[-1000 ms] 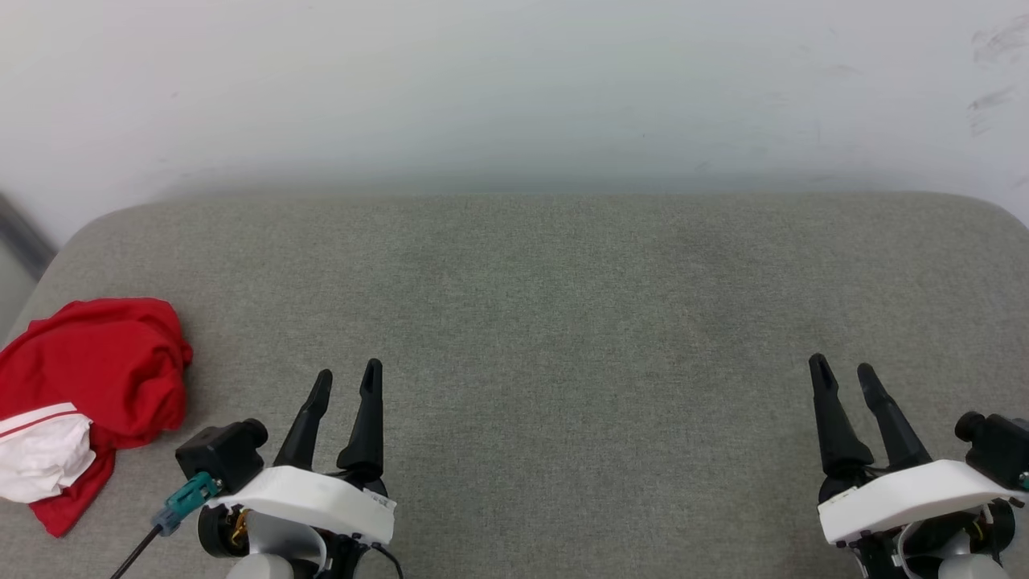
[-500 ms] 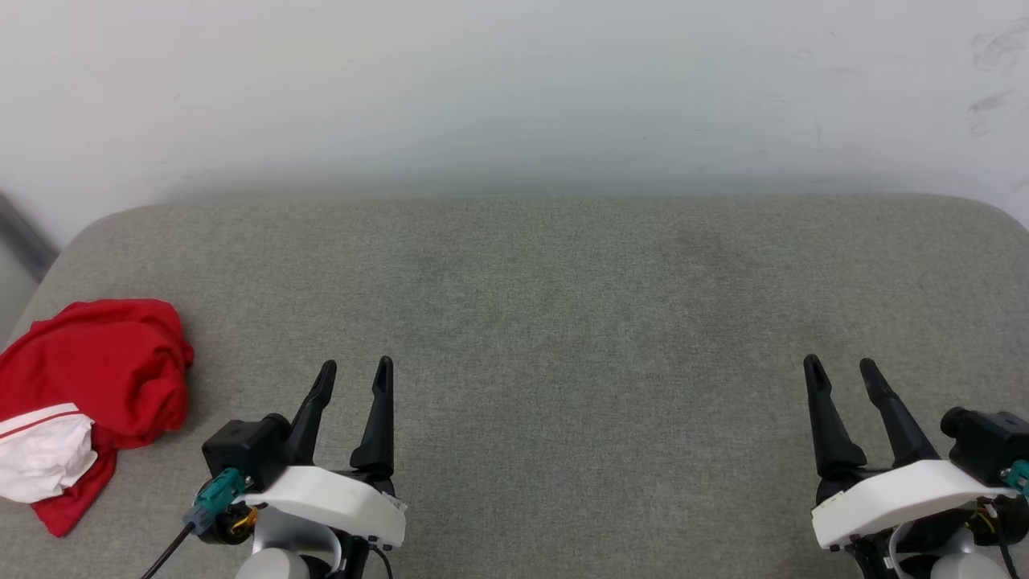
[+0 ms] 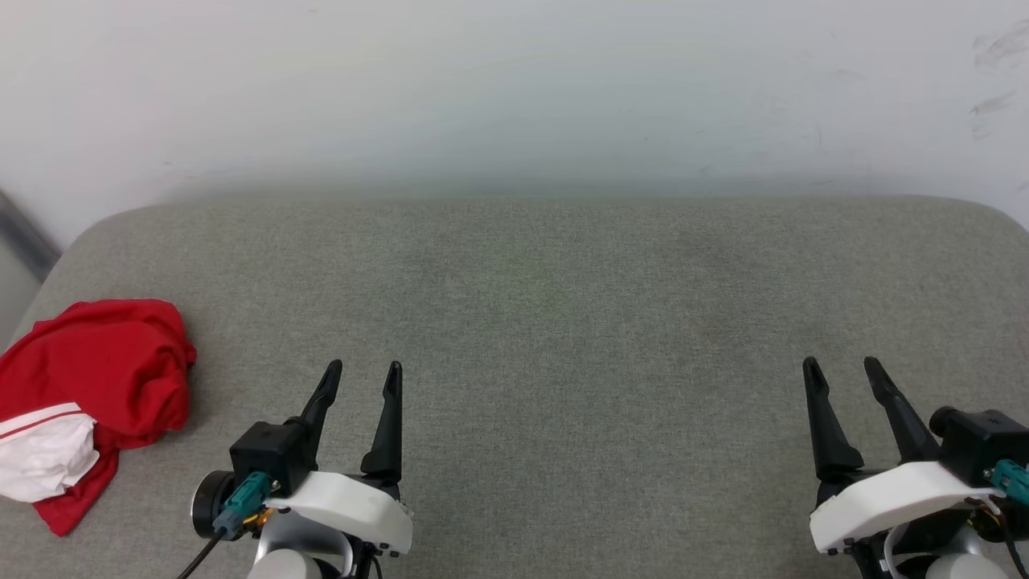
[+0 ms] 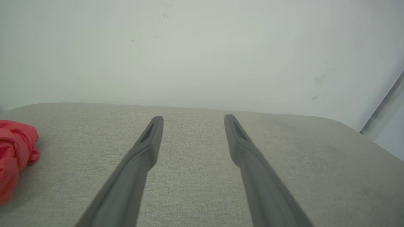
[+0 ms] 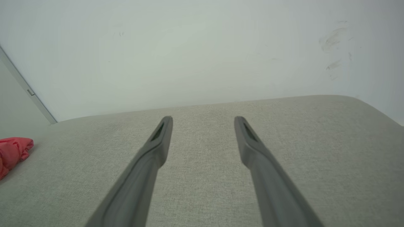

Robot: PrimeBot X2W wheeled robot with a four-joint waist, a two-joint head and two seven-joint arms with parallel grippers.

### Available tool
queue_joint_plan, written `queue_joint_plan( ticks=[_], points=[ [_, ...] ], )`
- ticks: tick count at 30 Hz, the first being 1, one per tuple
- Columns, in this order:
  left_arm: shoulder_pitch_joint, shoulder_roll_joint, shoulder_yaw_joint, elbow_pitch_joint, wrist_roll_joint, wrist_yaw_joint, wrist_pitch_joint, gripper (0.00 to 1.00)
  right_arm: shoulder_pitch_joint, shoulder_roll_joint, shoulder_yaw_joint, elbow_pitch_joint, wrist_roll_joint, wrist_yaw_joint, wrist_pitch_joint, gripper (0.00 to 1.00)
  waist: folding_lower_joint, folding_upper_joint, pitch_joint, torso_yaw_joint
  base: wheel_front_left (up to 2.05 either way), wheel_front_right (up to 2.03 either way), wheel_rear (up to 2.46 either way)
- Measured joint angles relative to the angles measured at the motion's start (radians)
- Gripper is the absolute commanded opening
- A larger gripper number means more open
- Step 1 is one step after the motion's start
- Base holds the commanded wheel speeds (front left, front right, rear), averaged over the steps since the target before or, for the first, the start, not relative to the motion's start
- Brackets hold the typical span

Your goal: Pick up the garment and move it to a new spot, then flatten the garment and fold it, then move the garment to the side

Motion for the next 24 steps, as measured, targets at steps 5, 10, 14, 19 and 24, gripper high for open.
queue_joint_plan(
  ticks=[5,10,14,19,24],
  points=[
    [-0.001,0.000,-0.003,0.013,0.039,0.008,-0.011,1.00,0.005,0.001,-0.001,-0.005,-0.044,0.000,0.000,1.00,0.0000,0.0000,-0.001,-0.001,0.00,0.00,0.00],
    [-0.004,0.000,-0.008,0.024,0.072,0.011,-0.021,1.00,0.007,0.002,-0.002,-0.008,-0.085,0.000,0.000,1.00,0.0000,0.0000,-0.003,-0.001,0.00,0.00,0.00],
    [-0.005,-0.001,-0.009,0.031,0.091,0.011,-0.029,1.00,0.008,0.002,-0.002,-0.011,-0.107,0.000,-0.001,1.00,0.0000,0.0000,-0.004,-0.001,0.00,0.00,0.00],
    [-0.012,-0.006,-0.004,0.048,0.093,0.006,-0.037,1.00,0.008,0.002,-0.003,-0.012,-0.134,0.000,-0.002,1.00,0.0000,0.0000,-0.005,0.000,0.00,0.00,0.00],
    [-0.015,-0.010,-0.002,0.064,0.101,-0.002,-0.046,1.00,0.008,0.002,-0.007,-0.013,-0.150,0.000,-0.007,1.00,0.0001,0.0000,-0.006,0.001,0.00,0.00,0.00]
  ],
)
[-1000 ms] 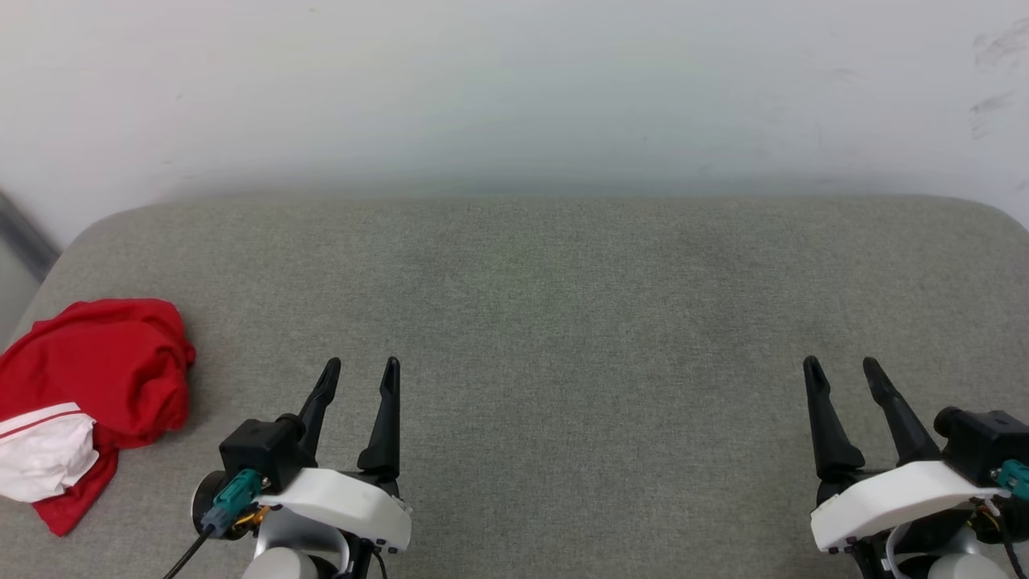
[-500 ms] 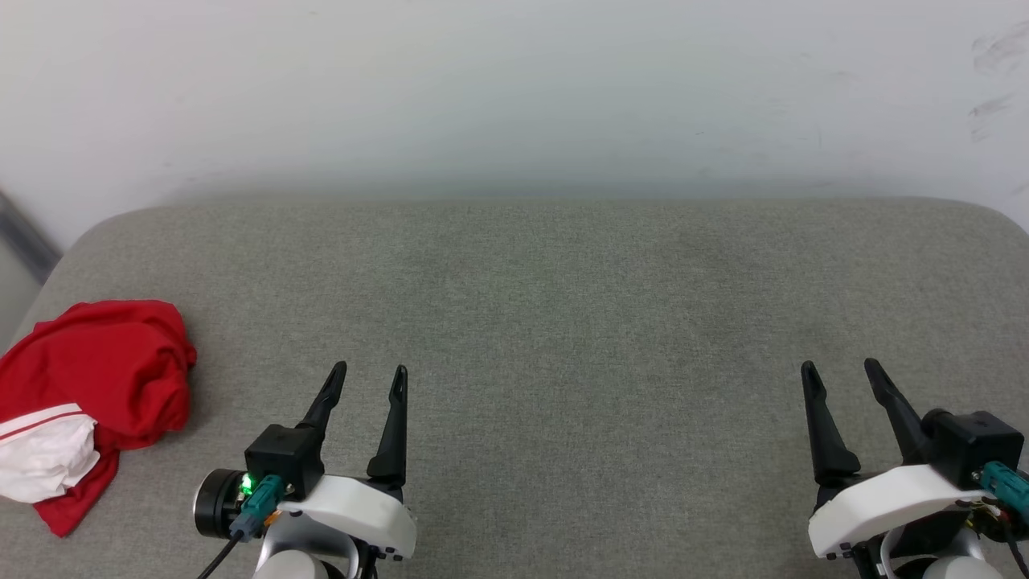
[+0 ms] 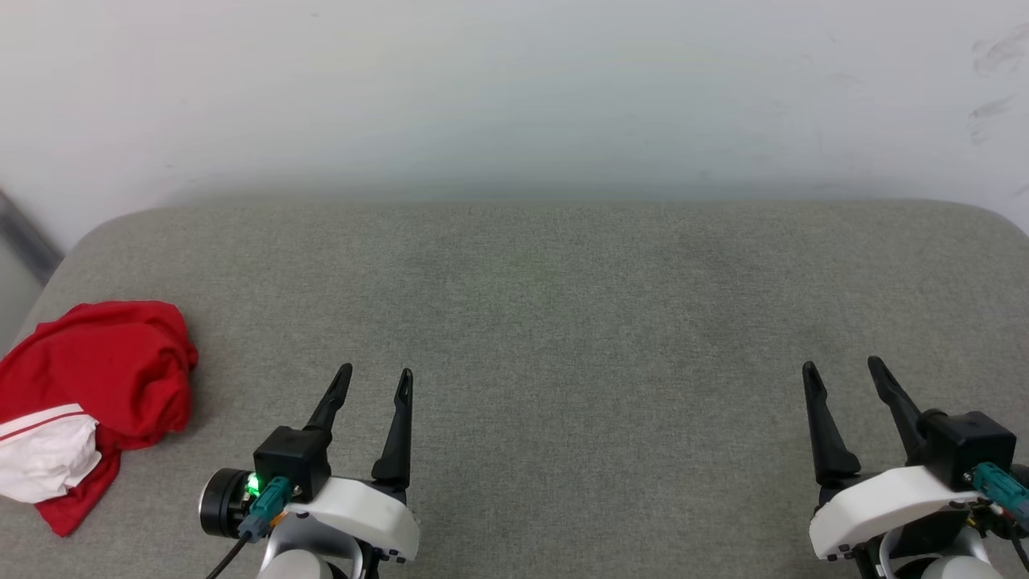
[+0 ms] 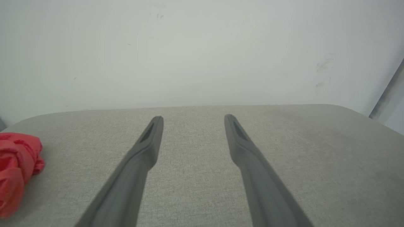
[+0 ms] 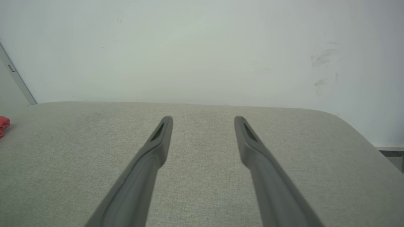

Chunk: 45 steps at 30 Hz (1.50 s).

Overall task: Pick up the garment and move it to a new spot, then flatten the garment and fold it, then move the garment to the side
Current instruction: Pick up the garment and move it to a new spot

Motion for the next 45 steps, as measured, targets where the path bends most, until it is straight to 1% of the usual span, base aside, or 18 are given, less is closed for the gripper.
queue_joint_plan(
  ticks=[7,12,17,20,25,30,35,36,41,45],
  points=[
    [-0.006,-0.004,0.000,0.017,0.021,-0.009,-0.011,1.00,0.000,0.000,-0.002,0.000,-0.027,0.000,-0.007,1.00,0.0000,0.0000,-0.002,0.002,0.00,0.00,0.00],
    [-0.010,-0.006,0.004,0.026,0.011,-0.015,-0.013,1.00,0.000,0.000,-0.006,0.003,-0.018,0.000,-0.011,1.00,0.0000,0.0000,-0.003,0.007,0.00,0.00,0.00],
    [-0.021,-0.007,0.010,0.028,-0.002,-0.016,-0.013,1.00,0.000,0.000,-0.008,-0.001,-0.014,0.000,-0.012,1.00,0.0000,0.0000,-0.001,0.027,0.00,0.00,0.00],
    [-0.025,-0.008,0.019,0.027,-0.010,-0.008,-0.013,1.00,0.000,0.000,-0.003,-0.013,-0.014,0.000,-0.016,1.00,0.0000,0.0000,0.002,0.048,0.00,0.00,0.00],
    [-0.028,-0.009,0.050,0.021,-0.020,0.010,-0.013,1.00,0.000,0.000,0.016,-0.039,-0.017,0.000,-0.016,1.00,0.0000,0.0000,0.007,0.102,0.00,0.00,0.00],
    [-0.028,-0.008,0.088,0.015,-0.021,0.018,-0.013,1.00,0.002,0.001,0.038,-0.065,-0.016,0.000,-0.012,1.00,0.0000,0.0000,0.012,0.170,0.00,0.00,0.00],
    [-0.026,-0.009,0.125,0.010,-0.021,0.016,-0.013,1.00,0.002,0.001,0.064,-0.086,-0.009,0.000,-0.011,1.00,0.0000,0.0000,0.017,0.246,0.00,0.00,0.00],
    [-0.024,-0.008,0.144,0.006,-0.019,0.013,-0.013,1.00,0.002,0.001,0.077,-0.096,-0.006,0.000,-0.010,1.00,0.0000,0.0000,0.019,0.289,0.00,0.00,0.00],
    [-0.019,-0.008,0.163,0.002,-0.016,0.010,-0.013,1.00,0.000,0.001,0.094,-0.110,-0.002,0.000,-0.005,1.00,0.0000,0.0000,0.023,0.354,0.00,0.00,0.00],
    [-0.008,-0.009,0.172,0.004,-0.010,0.007,-0.013,1.00,-0.003,0.001,0.102,-0.119,-0.009,0.000,0.000,1.00,0.0000,0.0000,0.029,0.389,0.00,0.00,0.00]
  ],
)
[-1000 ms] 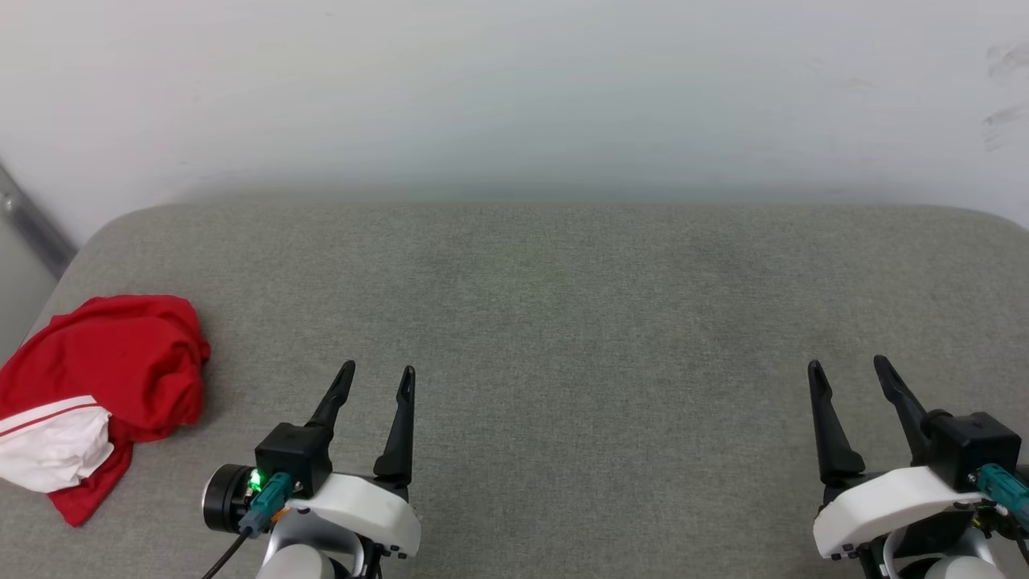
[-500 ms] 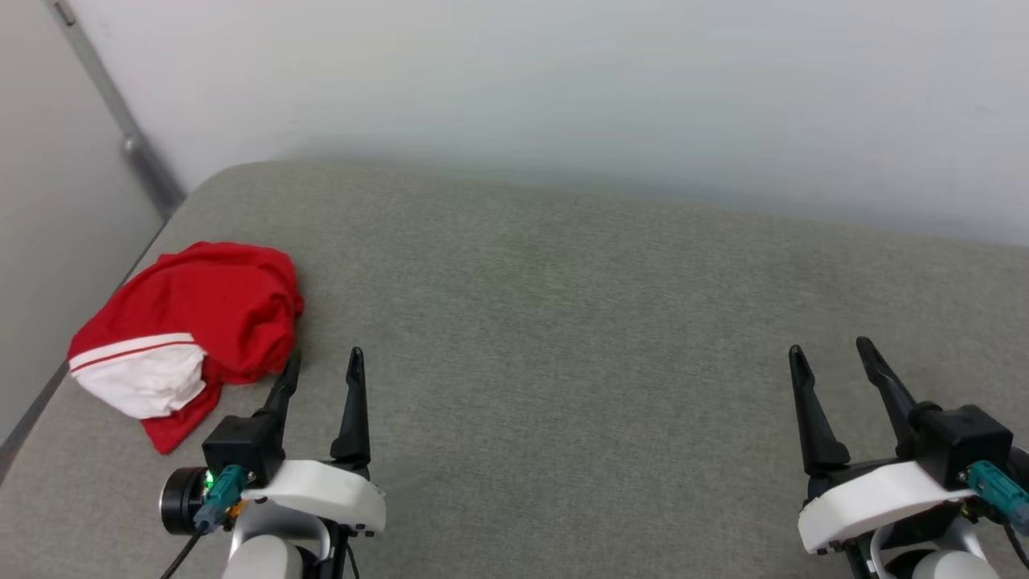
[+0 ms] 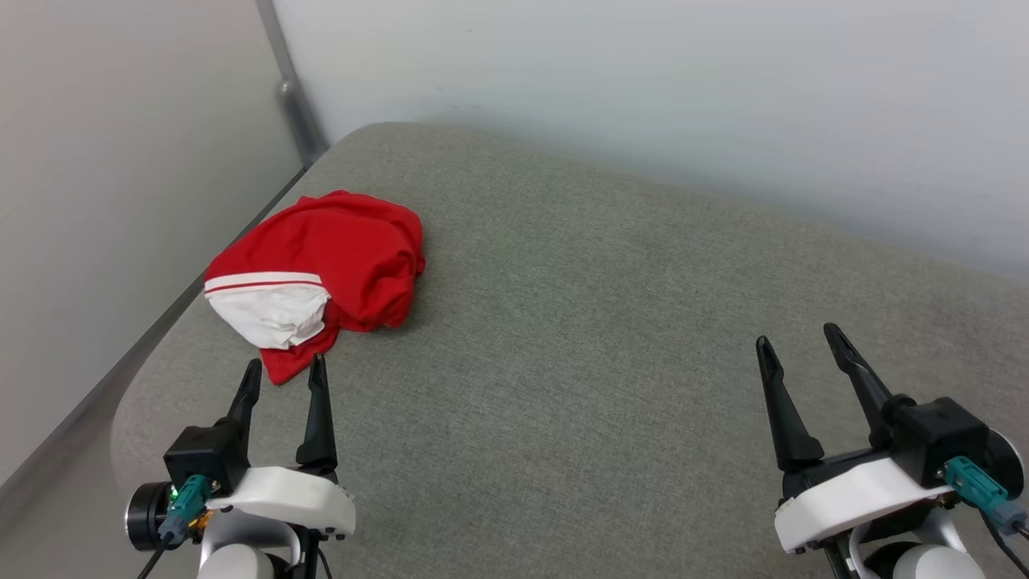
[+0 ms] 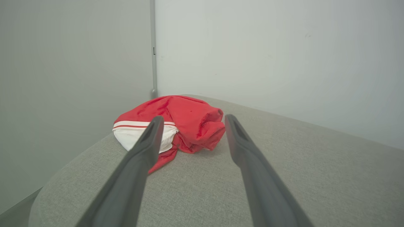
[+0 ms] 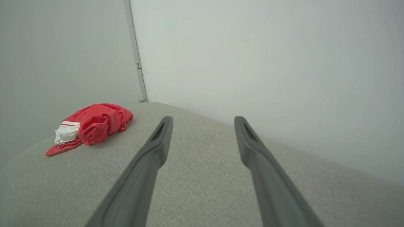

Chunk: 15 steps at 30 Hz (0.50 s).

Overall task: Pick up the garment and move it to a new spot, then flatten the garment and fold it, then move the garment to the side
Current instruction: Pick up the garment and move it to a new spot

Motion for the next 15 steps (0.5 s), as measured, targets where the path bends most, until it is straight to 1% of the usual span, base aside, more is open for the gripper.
queue_joint_plan(
  ticks=[4,9,15],
  points=[
    [0.000,0.000,0.009,0.000,0.004,-0.006,0.000,1.00,-0.003,0.000,0.005,-0.004,-0.005,0.000,0.007,1.00,0.0000,0.0000,0.005,0.019,0.00,0.00,0.00],
    [-0.003,0.000,0.012,0.001,0.011,-0.006,0.000,1.00,-0.008,0.000,0.007,-0.010,-0.011,0.000,0.015,1.00,0.0000,0.0000,0.013,0.024,0.00,0.00,0.00],
    [-0.081,0.000,0.010,0.021,0.003,-0.002,0.000,1.00,-0.020,0.000,0.000,-0.023,-0.015,0.000,0.026,1.00,0.0000,0.0000,0.041,0.021,0.00,0.00,0.00]
  ],
)
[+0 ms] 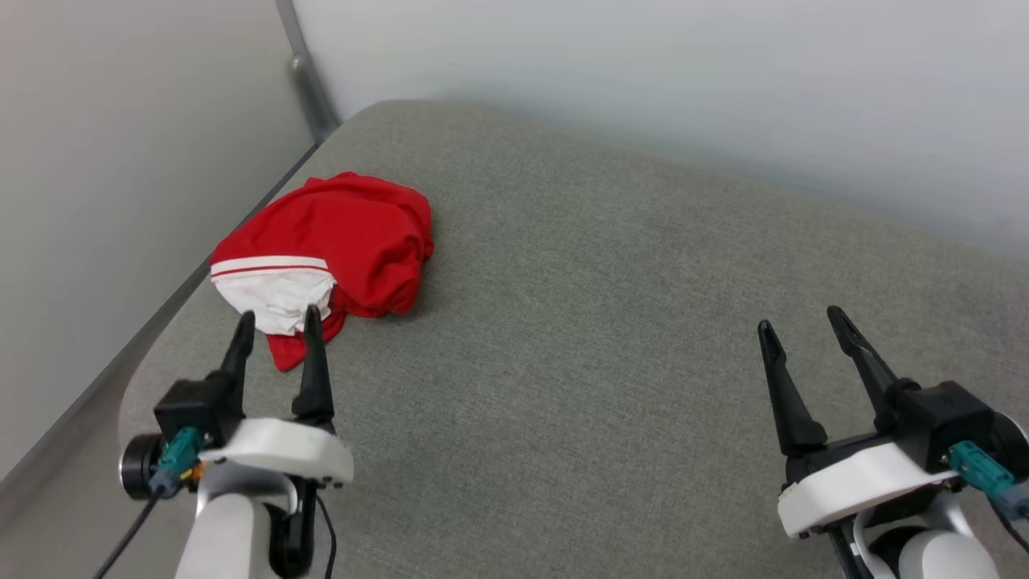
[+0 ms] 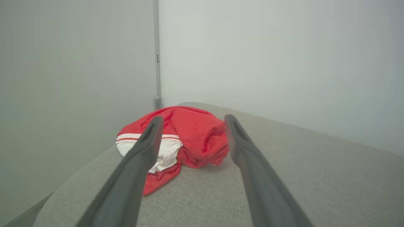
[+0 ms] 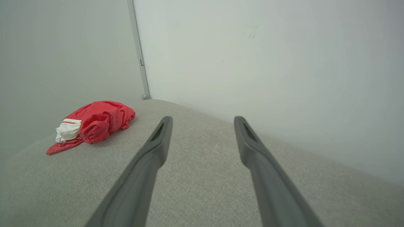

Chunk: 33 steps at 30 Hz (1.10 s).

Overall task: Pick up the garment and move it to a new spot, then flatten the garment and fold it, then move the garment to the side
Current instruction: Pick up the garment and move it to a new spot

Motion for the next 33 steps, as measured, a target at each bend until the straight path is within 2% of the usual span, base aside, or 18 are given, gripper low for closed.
queue_joint_plan(
  ticks=[4,8,14,20,24,28,33],
  points=[
    [-0.124,0.014,0.005,0.033,-0.002,-0.005,0.000,1.00,-0.029,0.000,-0.010,-0.021,-0.016,0.000,0.016,1.00,0.0000,0.0000,0.040,-0.015,0.00,0.00,0.00],
    [-0.283,0.056,0.015,0.095,-0.024,-0.016,0.034,1.00,-0.062,-0.001,-0.011,-0.047,-0.036,0.000,0.033,1.00,0.0001,0.0000,0.098,-0.043,0.00,0.00,0.00],
    [-0.505,0.167,0.045,0.177,-0.058,-0.026,0.229,1.00,-0.119,-0.016,-0.019,-0.082,-0.041,0.000,0.041,1.00,0.0001,0.0000,0.202,-0.108,0.00,0.00,0.00],
    [-0.664,0.288,0.057,0.249,-0.113,-0.041,0.514,1.00,-0.161,-0.023,-0.038,-0.101,-0.043,0.000,0.034,1.00,0.0003,0.0000,0.316,-0.181,0.00,0.00,0.00],
    [-0.696,0.355,0.058,0.328,-0.154,-0.048,0.701,1.00,-0.189,-0.026,-0.039,-0.101,-0.041,0.000,0.021,1.00,0.0003,0.0000,0.385,-0.228,0.00,0.00,0.00],
    [-0.697,0.394,0.086,0.420,-0.198,-0.045,0.838,1.00,-0.213,-0.025,-0.034,-0.097,-0.038,0.000,0.008,1.00,0.0003,0.0000,0.438,-0.272,0.00,0.00,0.00],
    [-0.691,0.406,0.132,0.507,-0.253,-0.004,0.938,1.00,-0.237,-0.025,-0.030,-0.092,-0.032,0.000,-0.002,1.00,0.0002,0.0000,0.488,-0.311,0.00,0.00,0.00]
  ],
)
